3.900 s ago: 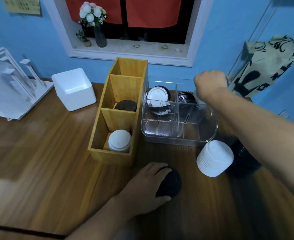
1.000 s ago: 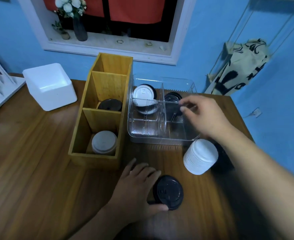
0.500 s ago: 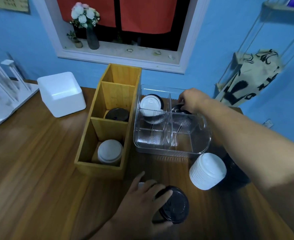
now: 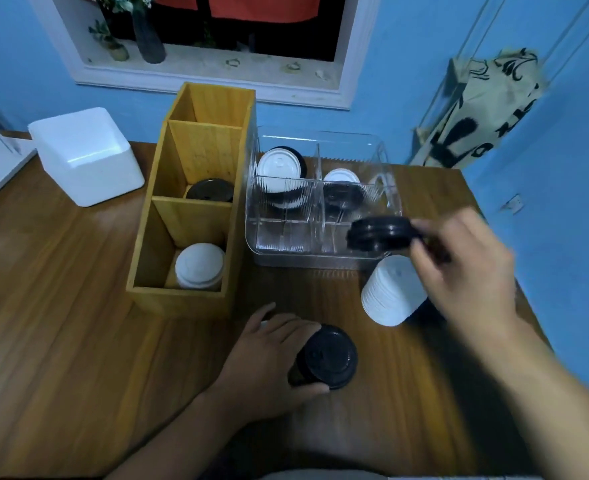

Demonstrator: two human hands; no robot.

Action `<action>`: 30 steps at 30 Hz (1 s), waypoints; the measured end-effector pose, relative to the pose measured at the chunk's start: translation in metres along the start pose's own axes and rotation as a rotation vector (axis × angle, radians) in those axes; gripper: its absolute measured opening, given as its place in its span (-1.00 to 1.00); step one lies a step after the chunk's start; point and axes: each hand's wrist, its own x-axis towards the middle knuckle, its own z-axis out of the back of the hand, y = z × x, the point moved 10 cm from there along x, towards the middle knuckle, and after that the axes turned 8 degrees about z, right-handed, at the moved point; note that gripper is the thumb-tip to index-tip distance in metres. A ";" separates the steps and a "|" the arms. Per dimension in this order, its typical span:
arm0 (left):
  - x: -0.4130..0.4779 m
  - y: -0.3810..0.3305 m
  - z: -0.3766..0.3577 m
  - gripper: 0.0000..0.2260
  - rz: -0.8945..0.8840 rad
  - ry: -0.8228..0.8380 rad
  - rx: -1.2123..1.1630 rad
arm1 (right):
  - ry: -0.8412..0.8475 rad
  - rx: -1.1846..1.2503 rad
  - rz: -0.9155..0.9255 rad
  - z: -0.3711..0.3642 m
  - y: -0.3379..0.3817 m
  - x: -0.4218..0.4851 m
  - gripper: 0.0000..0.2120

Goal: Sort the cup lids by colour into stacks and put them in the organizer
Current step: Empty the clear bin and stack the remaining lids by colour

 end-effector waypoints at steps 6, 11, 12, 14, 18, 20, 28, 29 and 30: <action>0.000 0.001 0.002 -0.26 0.001 -0.045 0.006 | 0.127 0.077 -0.054 -0.003 0.017 -0.152 -0.84; 0.000 0.000 0.000 -0.25 0.021 -0.042 0.067 | 0.288 0.044 -0.092 -0.011 0.011 -0.202 -0.89; 0.000 0.000 0.001 -0.25 0.019 -0.045 0.069 | 0.340 0.053 -0.094 -0.012 0.012 -0.207 -0.89; 0.000 -0.003 0.002 -0.26 0.009 -0.055 0.066 | 0.404 0.106 -0.142 -0.012 0.009 -0.213 -0.87; -0.001 -0.004 0.004 -0.27 -0.011 -0.060 0.053 | 0.426 0.388 -0.338 -0.012 -0.005 -0.204 -0.75; -0.001 -0.004 0.004 -0.26 -0.012 -0.054 0.056 | 0.579 0.501 -0.321 -0.028 0.005 -0.196 -0.48; -0.002 -0.001 0.001 -0.22 0.014 -0.026 0.081 | 0.783 0.283 -0.219 -0.050 0.009 -0.191 -0.17; -0.002 -0.001 0.002 -0.22 0.015 -0.030 0.080 | 0.757 0.158 -0.238 -0.046 0.006 -0.189 -0.12; -0.002 -0.001 0.002 -0.23 0.012 -0.037 0.079 | 0.740 0.048 -0.265 -0.042 0.004 -0.189 -0.07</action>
